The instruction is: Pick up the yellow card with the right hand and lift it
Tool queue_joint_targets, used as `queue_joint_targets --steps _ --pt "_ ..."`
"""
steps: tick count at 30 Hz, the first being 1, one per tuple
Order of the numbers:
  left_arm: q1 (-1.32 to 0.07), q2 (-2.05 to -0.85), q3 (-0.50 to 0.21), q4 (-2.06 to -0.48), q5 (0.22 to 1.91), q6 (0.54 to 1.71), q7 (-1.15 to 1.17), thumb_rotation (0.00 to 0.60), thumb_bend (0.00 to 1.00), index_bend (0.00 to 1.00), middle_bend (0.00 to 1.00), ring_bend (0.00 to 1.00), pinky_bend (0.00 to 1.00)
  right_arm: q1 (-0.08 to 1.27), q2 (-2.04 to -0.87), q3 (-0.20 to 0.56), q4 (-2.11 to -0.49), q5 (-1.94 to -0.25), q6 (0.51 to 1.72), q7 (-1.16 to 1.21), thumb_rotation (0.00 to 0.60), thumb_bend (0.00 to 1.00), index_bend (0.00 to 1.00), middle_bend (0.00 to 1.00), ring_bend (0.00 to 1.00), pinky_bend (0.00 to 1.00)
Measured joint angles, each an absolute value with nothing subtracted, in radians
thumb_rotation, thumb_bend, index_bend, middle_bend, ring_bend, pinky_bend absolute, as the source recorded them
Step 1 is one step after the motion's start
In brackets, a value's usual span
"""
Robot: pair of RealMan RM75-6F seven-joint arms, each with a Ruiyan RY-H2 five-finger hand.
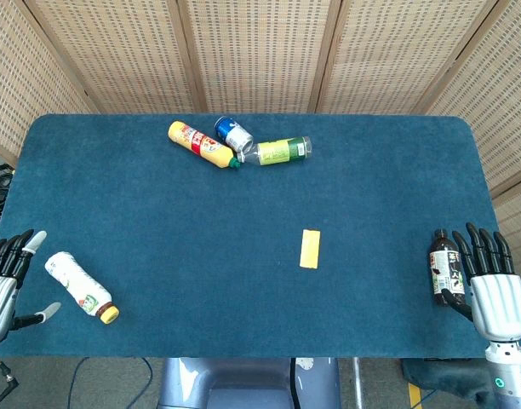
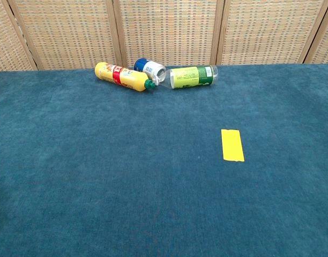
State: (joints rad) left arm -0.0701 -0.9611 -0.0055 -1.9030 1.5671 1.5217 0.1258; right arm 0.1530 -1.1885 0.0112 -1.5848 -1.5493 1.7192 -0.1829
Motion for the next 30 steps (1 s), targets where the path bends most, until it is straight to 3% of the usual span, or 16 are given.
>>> queue_joint_targets --steps 12,16,20,26,30 --pt "-0.067 -0.962 -0.009 -1.897 1.571 1.526 0.125 0.600 0.00 0.00 0.00 0.00 0.00 0.163 -1.185 0.025 -1.593 -1.564 1.643 -0.138 0.600 0.00 0.02 0.00 0.00 0.00" --pt "-0.076 -0.969 -0.013 -1.899 1.562 1.509 0.146 0.600 0.00 0.00 0.00 0.00 0.00 0.201 -1.183 0.036 -1.609 -1.566 1.573 -0.146 0.600 0.00 0.24 0.00 0.00 0.00" --pt "-0.087 -0.979 -0.021 -1.904 1.541 1.490 0.172 0.600 0.00 0.00 0.00 0.00 0.00 0.274 -1.178 0.065 -1.649 -1.538 1.440 -0.164 0.600 0.00 0.36 0.00 0.00 0.00" --pt "-0.102 -0.995 -0.031 -1.907 1.502 1.460 0.208 0.600 0.00 0.00 0.00 0.00 0.00 0.422 -1.205 0.139 -1.701 -1.410 1.195 -0.212 0.600 0.13 0.39 0.00 0.00 0.00" --pt "-0.113 -1.000 -0.036 -1.905 1.473 1.435 0.215 0.600 0.00 0.00 0.00 0.00 0.00 0.512 -1.270 0.183 -1.702 -1.294 1.095 -0.294 0.600 0.19 0.42 0.00 0.00 0.00"
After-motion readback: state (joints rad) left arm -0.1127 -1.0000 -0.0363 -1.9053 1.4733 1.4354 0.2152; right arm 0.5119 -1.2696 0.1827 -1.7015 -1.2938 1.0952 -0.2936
